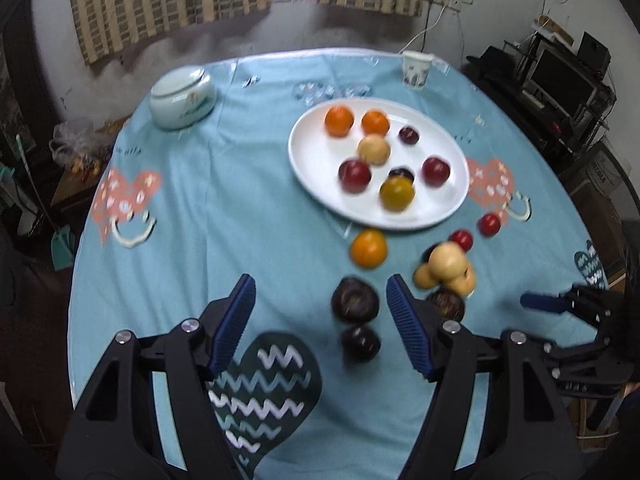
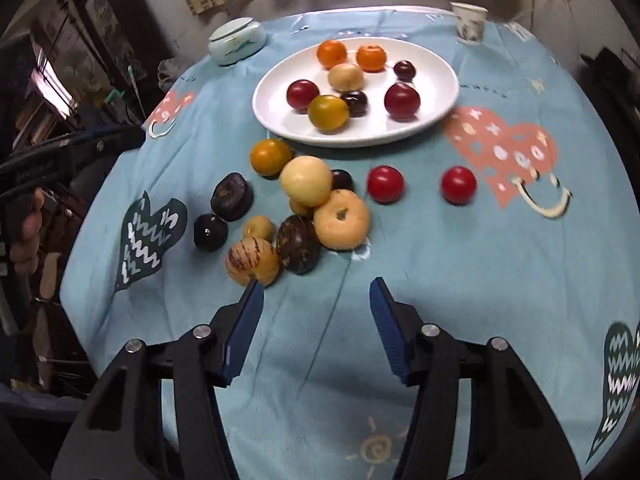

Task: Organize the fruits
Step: 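Raise both open tools away from the plate toward the fruit pile, then grasp a striped brown fruit with the left tool while the right tool grasps a dark plum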

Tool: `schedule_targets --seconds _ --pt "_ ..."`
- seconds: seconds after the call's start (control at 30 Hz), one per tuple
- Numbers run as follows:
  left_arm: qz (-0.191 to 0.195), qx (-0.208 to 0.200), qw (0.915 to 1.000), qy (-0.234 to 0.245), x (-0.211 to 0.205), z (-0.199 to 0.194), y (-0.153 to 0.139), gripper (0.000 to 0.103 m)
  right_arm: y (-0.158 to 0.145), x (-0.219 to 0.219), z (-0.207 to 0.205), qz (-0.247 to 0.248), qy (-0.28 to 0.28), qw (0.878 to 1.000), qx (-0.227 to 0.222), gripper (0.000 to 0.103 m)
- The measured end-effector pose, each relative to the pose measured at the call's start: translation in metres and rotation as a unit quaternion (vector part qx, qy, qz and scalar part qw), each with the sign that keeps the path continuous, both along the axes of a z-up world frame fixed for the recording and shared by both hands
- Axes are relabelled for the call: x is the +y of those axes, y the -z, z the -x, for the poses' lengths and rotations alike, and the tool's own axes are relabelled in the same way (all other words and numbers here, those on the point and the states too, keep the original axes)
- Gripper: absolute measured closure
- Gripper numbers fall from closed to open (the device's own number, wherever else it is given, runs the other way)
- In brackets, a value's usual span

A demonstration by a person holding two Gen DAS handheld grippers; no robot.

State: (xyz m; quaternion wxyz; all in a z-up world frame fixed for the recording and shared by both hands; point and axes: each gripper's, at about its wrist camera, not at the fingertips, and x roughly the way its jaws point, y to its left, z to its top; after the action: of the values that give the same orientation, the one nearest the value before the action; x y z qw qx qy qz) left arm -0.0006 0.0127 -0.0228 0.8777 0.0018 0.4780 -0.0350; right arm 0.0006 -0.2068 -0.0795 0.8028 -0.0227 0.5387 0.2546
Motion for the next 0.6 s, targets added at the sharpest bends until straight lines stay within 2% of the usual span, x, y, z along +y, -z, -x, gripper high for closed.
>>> schedule_targets --seconds 0.07,0.13,0.33,0.37,0.43,0.5,0.6 --pt "0.000 0.015 0.9999 -0.004 0.003 0.008 0.010 0.034 0.010 0.005 -0.005 -0.020 0.001 0.999 0.029 0.046" --pt "0.001 0.032 0.9995 -0.007 0.005 0.014 0.020 0.034 0.016 0.010 -0.011 -0.017 0.001 0.999 0.038 0.046" --pt "0.003 0.057 0.9983 0.010 -0.008 0.031 0.033 0.034 0.045 0.005 -0.026 -0.068 0.044 0.992 0.100 0.059" --pt "0.003 0.058 0.9982 0.016 -0.011 0.033 0.033 0.034 0.051 0.003 -0.030 -0.088 0.054 0.988 0.116 0.065" --pt "0.001 0.064 0.9974 0.033 -0.021 0.036 0.037 0.033 0.060 0.001 -0.038 -0.127 0.065 0.979 0.142 0.072" --pt "-0.002 0.074 0.9962 0.045 -0.031 0.036 0.043 0.033 0.064 0.007 -0.041 -0.135 0.066 0.977 0.150 0.076" --pt "-0.005 0.086 0.9941 0.067 -0.047 0.034 0.052 0.033 0.053 0.014 -0.039 -0.117 0.050 0.983 0.131 0.078"
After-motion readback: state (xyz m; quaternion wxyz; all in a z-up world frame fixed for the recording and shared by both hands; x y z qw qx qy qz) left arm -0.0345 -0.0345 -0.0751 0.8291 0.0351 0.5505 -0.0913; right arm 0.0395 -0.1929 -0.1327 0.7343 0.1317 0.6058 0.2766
